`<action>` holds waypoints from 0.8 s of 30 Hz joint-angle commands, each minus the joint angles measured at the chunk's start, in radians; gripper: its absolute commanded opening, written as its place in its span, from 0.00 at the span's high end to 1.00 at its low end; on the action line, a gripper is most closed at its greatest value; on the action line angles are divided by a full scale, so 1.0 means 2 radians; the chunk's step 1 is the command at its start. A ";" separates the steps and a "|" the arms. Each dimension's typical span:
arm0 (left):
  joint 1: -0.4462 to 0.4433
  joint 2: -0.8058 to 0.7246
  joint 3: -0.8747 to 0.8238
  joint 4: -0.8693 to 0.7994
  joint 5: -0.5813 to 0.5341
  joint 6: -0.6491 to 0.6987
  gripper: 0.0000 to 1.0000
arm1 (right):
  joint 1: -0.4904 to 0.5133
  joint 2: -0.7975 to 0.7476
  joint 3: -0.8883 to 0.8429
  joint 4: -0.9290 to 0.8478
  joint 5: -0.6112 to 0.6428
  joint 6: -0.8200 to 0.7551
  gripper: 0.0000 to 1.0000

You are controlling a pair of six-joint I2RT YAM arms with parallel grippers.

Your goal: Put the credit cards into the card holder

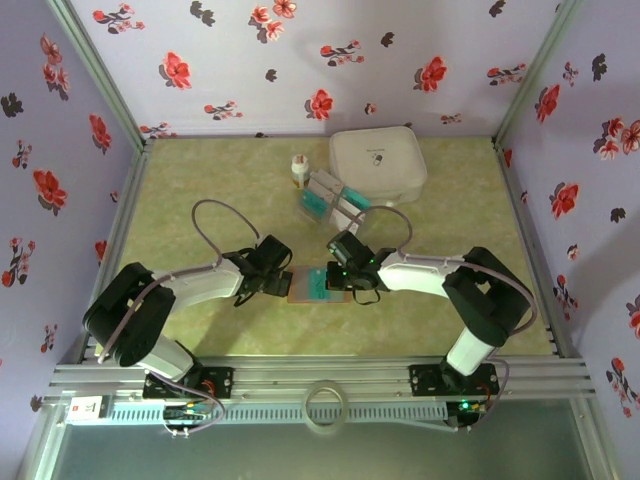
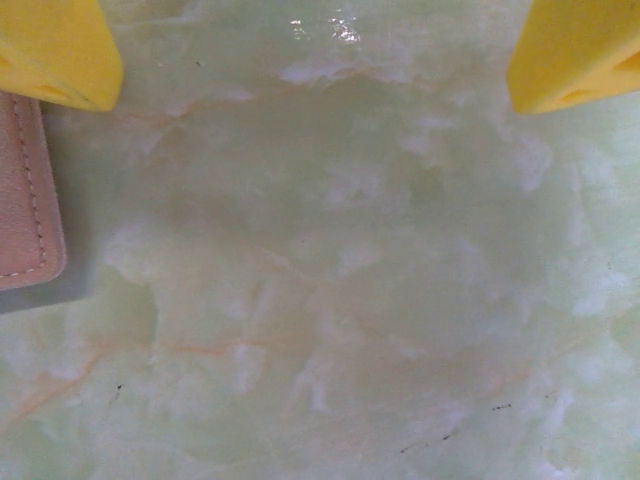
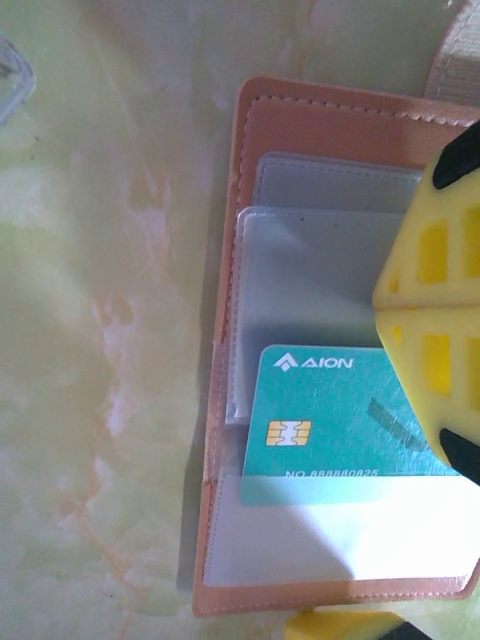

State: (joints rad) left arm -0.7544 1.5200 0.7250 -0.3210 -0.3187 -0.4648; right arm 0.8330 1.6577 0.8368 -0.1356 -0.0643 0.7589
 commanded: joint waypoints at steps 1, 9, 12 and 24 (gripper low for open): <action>-0.003 0.015 -0.001 0.005 0.003 -0.002 0.00 | 0.003 0.011 0.015 0.006 -0.008 0.001 1.00; -0.005 0.016 -0.005 0.009 0.005 -0.003 0.00 | 0.013 0.025 0.031 0.008 -0.014 0.004 1.00; -0.005 0.015 -0.007 0.011 0.006 -0.005 0.00 | 0.017 0.031 0.036 0.009 -0.016 0.006 1.00; -0.007 0.010 -0.010 0.014 0.009 -0.009 0.00 | 0.025 0.033 0.047 0.003 -0.014 0.006 1.00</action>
State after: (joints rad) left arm -0.7605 1.5249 0.7227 -0.2996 -0.3138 -0.4652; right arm 0.8772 1.7199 0.9123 -0.1246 -0.0944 0.7631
